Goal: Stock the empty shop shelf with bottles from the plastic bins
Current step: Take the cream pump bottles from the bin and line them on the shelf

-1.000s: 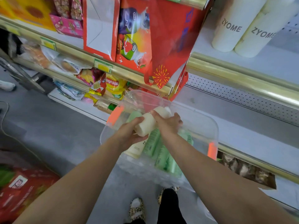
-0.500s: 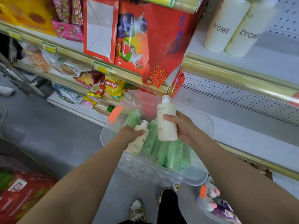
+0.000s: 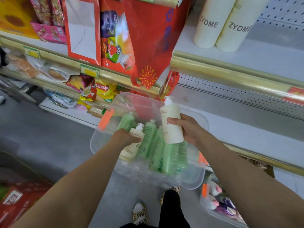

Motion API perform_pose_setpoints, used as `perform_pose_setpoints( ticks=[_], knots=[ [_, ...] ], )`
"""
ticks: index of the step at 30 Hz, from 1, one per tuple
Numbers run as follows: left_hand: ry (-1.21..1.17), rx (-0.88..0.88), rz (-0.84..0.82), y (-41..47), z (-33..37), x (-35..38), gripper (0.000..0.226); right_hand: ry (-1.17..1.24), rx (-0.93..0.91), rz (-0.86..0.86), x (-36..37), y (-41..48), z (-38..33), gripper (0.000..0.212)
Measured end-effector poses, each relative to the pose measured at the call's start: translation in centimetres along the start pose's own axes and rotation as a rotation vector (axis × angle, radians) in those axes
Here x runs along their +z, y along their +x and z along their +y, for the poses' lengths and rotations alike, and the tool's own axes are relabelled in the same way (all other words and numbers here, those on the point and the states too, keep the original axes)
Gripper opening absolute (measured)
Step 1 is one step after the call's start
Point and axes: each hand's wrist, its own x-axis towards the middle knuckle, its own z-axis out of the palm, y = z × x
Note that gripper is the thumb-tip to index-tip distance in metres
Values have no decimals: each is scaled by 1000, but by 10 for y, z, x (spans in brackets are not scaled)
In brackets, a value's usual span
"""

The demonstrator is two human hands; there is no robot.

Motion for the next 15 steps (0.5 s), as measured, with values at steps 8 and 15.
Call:
perform_pose_setpoints(
  ticks=[8, 15],
  knots=[
    [-259, 3, -326, -1, -2, 6, 63, -21, 25, -86, -6, 5, 0, 59],
    [-368, 18, -312, -9, 3, 12, 55, -2, -38, -69, -9, -9, -5, 61]
  ],
)
